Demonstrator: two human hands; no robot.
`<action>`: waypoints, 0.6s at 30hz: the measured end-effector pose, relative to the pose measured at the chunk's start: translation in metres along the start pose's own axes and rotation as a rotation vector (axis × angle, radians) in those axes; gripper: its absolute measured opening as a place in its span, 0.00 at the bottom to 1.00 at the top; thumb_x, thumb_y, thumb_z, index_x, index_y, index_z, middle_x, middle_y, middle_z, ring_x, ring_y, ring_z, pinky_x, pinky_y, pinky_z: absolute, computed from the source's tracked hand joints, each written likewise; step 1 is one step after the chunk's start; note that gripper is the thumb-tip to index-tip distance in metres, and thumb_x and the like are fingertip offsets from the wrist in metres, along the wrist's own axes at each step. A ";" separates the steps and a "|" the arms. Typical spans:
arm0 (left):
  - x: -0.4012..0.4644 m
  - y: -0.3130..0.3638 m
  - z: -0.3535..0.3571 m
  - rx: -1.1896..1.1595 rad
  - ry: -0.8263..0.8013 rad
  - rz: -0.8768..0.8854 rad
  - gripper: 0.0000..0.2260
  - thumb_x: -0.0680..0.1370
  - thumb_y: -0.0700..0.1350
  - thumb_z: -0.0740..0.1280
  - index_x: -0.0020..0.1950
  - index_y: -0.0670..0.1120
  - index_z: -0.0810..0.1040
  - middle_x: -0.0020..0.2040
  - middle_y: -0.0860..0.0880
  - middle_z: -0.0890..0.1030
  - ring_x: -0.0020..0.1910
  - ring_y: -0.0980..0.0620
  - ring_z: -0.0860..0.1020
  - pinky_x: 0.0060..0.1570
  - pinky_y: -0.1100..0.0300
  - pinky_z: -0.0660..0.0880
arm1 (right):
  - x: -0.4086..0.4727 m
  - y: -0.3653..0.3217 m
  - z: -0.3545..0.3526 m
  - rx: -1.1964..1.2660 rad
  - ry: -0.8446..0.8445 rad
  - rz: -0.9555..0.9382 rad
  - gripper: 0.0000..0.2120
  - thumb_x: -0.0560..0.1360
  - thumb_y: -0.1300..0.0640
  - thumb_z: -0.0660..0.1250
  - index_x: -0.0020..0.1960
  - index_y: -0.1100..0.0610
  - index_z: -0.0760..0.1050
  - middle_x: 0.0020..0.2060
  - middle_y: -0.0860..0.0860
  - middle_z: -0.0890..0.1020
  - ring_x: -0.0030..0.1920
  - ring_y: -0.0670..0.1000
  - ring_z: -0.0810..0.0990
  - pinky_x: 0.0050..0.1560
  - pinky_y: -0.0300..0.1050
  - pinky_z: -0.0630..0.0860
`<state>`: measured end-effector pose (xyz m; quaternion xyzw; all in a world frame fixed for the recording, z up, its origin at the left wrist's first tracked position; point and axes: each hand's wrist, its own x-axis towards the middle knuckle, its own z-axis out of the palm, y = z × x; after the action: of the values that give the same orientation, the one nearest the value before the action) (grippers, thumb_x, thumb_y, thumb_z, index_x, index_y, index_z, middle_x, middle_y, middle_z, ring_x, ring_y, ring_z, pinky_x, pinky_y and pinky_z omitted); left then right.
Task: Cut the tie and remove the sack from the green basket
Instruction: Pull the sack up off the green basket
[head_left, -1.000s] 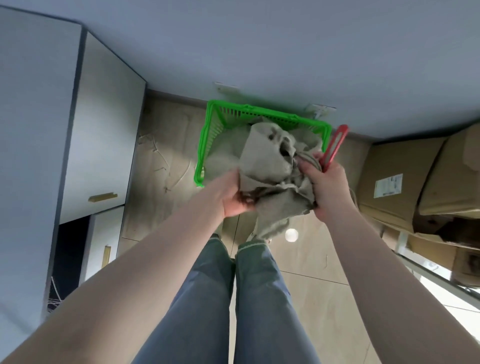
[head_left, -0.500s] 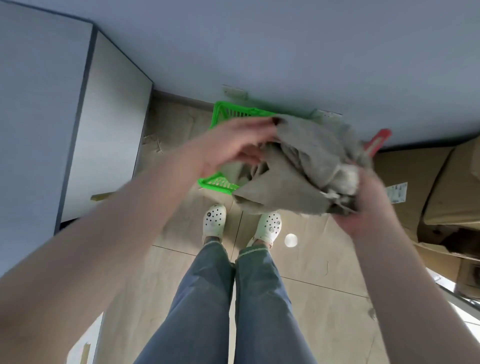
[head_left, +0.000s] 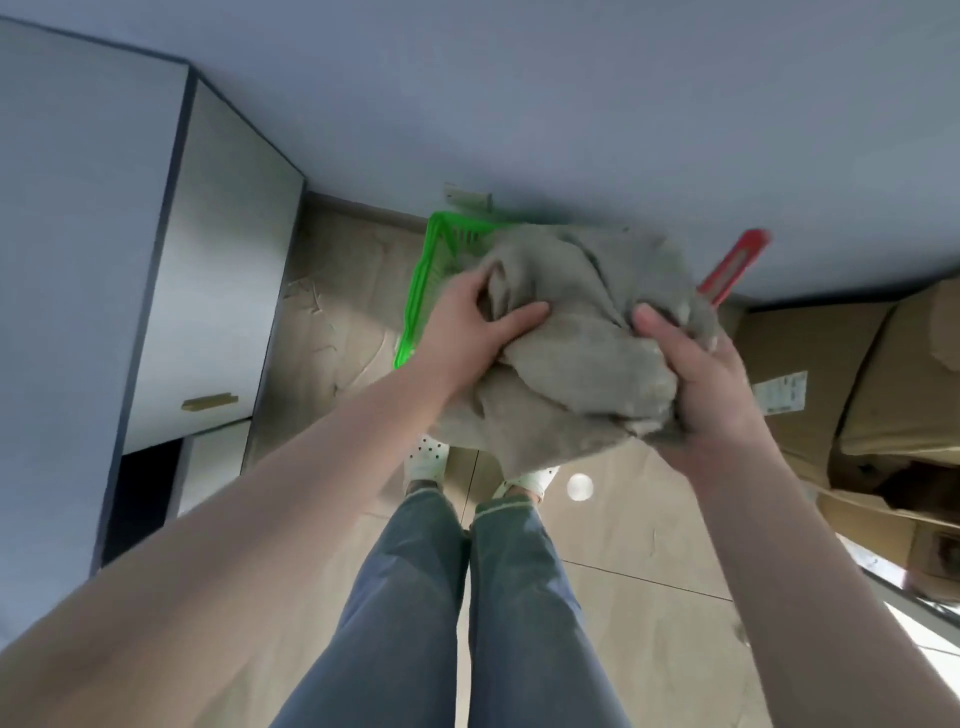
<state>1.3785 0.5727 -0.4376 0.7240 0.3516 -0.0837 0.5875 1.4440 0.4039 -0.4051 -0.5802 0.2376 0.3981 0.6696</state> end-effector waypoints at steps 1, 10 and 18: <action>-0.005 -0.010 -0.003 0.013 -0.016 -0.085 0.20 0.72 0.48 0.76 0.61 0.46 0.77 0.52 0.55 0.81 0.52 0.63 0.79 0.51 0.71 0.71 | -0.003 0.004 -0.001 -0.038 -0.014 0.009 0.08 0.71 0.62 0.70 0.48 0.54 0.82 0.41 0.55 0.85 0.40 0.55 0.86 0.37 0.48 0.83; -0.039 -0.016 0.003 -0.164 -0.620 -0.222 0.22 0.73 0.32 0.66 0.66 0.46 0.73 0.58 0.46 0.81 0.58 0.49 0.80 0.61 0.51 0.76 | 0.011 0.040 -0.002 -0.464 0.005 0.214 0.21 0.66 0.45 0.77 0.52 0.57 0.82 0.44 0.53 0.87 0.47 0.53 0.86 0.51 0.48 0.80; 0.060 0.019 -0.057 0.187 0.391 -0.001 0.19 0.81 0.47 0.60 0.70 0.42 0.72 0.69 0.44 0.74 0.69 0.47 0.71 0.69 0.56 0.65 | 0.003 0.027 -0.022 -0.295 -0.017 0.190 0.10 0.71 0.63 0.73 0.51 0.59 0.80 0.44 0.55 0.87 0.45 0.54 0.86 0.47 0.49 0.81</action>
<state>1.4175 0.6478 -0.4379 0.7776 0.4500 0.0260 0.4384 1.4273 0.3838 -0.4281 -0.6436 0.2249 0.4951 0.5387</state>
